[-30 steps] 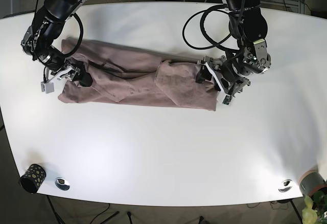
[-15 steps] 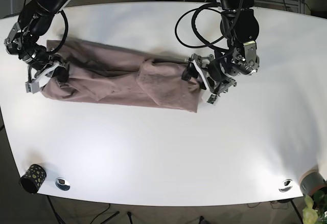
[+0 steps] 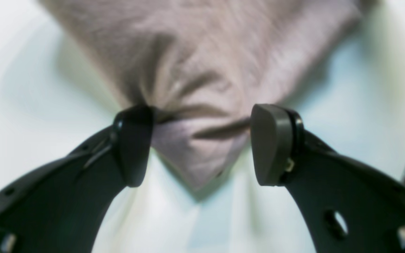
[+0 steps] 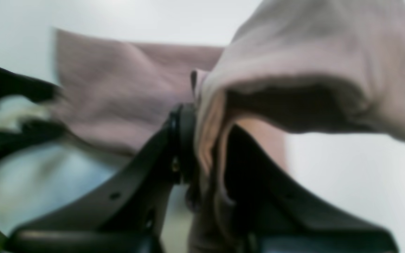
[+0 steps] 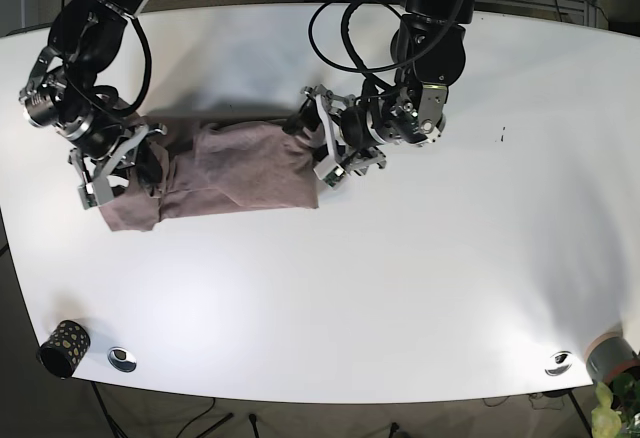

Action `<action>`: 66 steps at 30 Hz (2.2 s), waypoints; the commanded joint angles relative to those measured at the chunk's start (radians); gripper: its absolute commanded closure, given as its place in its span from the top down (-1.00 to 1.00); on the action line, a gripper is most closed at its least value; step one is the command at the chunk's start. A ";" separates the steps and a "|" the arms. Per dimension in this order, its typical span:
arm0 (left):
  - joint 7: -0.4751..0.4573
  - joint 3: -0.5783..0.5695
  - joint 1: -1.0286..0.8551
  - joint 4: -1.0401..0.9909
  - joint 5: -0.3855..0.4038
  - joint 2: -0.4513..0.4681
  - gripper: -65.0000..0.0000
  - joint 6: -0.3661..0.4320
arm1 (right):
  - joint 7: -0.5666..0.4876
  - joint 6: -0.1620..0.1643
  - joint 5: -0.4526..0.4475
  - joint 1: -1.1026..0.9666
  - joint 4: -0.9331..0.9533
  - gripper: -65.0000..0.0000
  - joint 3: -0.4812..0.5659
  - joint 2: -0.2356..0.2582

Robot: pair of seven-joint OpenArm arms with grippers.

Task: Fold the T-shirt properly
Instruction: 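Fold the strip in half, left gripper bringing its end onto the right, then release the bundle and press it flat with both grippers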

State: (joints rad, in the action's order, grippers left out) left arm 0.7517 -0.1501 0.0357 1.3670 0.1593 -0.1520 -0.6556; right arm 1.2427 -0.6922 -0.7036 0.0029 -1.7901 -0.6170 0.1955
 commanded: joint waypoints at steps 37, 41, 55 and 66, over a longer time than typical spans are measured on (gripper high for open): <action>-0.142 -0.062 0.008 0.071 0.070 -0.005 0.25 -0.003 | -0.027 -0.006 -0.021 0.065 -0.032 0.70 0.349 -0.040; -0.140 -0.001 -0.007 0.151 0.153 -0.005 0.25 -0.003 | -0.024 -0.006 -0.023 0.052 -0.032 0.60 0.274 -0.040; -0.073 0.185 -0.024 0.308 0.178 0.168 0.25 -0.011 | -0.024 -0.006 -0.018 -0.044 -0.004 0.31 0.279 -0.060; -0.073 0.264 -0.035 0.395 0.176 0.234 0.25 -0.011 | -0.028 -0.006 -0.017 -0.106 -0.014 0.01 0.517 -0.106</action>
State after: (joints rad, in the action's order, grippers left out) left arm 0.7059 0.1158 -0.0162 1.7325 0.3157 0.0780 -0.6590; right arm 1.2381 -0.6922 -0.6964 -0.1116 -1.7596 -0.1207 0.0887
